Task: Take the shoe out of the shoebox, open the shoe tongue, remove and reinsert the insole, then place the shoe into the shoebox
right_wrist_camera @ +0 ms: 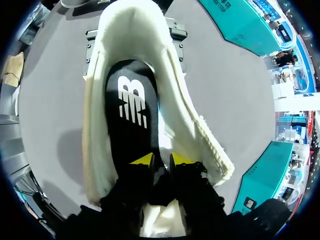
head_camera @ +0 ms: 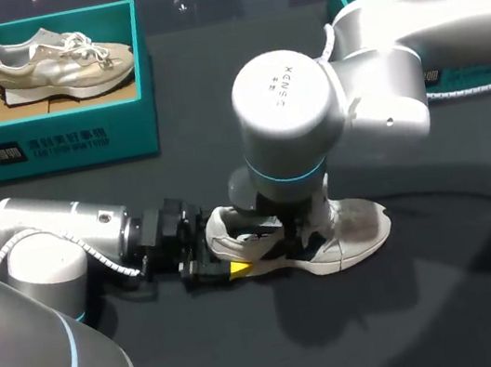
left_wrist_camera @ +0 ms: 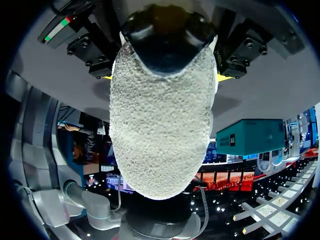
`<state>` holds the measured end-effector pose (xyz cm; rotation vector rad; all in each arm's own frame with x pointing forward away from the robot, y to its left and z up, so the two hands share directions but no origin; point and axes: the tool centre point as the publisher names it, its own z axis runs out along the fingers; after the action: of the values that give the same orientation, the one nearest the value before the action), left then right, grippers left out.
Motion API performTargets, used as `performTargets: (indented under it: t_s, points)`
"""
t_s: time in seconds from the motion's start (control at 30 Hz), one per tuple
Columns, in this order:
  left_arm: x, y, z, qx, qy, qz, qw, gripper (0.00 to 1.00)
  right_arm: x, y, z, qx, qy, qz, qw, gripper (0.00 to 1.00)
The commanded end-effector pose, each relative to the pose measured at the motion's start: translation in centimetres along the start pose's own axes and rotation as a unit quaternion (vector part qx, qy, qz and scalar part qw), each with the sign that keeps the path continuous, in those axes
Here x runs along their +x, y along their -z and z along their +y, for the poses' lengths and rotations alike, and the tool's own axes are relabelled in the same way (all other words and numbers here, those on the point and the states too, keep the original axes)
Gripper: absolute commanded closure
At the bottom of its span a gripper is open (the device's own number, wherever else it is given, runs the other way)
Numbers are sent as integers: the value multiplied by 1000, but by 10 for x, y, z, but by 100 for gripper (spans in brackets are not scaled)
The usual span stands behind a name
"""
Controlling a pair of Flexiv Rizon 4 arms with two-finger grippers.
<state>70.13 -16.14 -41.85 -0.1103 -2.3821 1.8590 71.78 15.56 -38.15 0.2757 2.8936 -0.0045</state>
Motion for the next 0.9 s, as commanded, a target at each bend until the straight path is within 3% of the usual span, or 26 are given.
performTargets:
  t_s: [0.03,0.47,0.73,0.83,0.9]
  points:
    - [-1,-1,2,0,0,0,1000,100,0,-11,7,-3,11,16,1000,77]
    - [-1,-1,2,0,0,0,1000,100,11,-34,15,-7,28,83,996,65]
    - [-1,-1,2,0,0,0,1000,100,32,-46,9,-10,28,158,987,76]
    - [-1,-1,2,0,0,0,1000,100,43,-47,6,-14,23,173,985,86]
    - [-1,-1,2,0,0,0,1000,100,50,-49,4,-14,20,181,983,100]
